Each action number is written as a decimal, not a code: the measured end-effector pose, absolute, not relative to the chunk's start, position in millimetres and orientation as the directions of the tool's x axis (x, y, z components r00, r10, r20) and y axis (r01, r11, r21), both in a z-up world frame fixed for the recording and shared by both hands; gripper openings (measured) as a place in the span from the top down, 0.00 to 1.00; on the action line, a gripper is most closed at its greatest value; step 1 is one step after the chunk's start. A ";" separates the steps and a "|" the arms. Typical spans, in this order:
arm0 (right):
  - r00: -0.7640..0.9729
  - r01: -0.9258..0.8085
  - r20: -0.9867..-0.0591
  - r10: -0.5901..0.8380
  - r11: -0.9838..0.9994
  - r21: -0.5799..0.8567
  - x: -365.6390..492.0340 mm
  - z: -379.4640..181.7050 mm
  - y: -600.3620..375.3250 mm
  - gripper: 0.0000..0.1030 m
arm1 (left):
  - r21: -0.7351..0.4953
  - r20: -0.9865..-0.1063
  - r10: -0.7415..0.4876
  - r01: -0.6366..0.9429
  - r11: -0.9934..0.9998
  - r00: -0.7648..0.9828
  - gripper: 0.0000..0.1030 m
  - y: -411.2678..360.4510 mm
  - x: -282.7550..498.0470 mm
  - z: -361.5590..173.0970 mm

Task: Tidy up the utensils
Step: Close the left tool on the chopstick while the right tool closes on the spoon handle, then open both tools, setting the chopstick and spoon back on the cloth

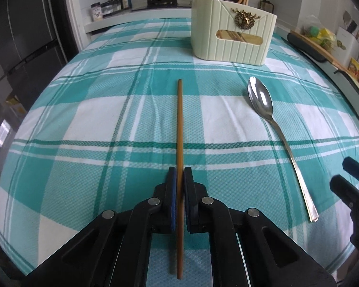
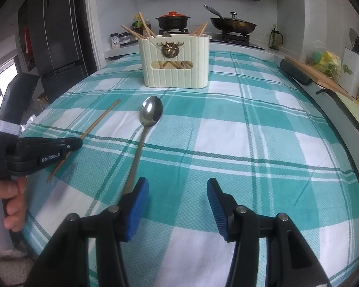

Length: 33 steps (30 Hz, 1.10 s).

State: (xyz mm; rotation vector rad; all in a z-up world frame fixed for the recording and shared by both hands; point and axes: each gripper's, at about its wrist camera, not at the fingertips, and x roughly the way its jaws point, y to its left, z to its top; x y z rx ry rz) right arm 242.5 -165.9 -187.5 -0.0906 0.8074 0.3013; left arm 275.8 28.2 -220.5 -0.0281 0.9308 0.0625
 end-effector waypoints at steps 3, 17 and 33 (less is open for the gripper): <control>0.630 -0.351 -0.736 0.248 0.936 0.015 257.2 -188.7 -140.9 0.50 | -0.006 -0.801 0.038 -0.071 0.997 0.597 0.96 31.4 268.8 -220.8; 0.586 -0.316 -0.793 0.165 0.948 -0.036 295.6 -209.9 -116.9 0.93 | 0.003 -0.787 0.041 -0.063 0.998 0.616 0.95 28.6 262.4 -221.7; 0.637 -0.030 -0.770 -0.037 0.997 -0.072 234.2 -204.2 -219.8 0.60 | -0.021 -0.785 0.010 -0.043 0.999 0.619 0.70 25.8 251.2 -218.5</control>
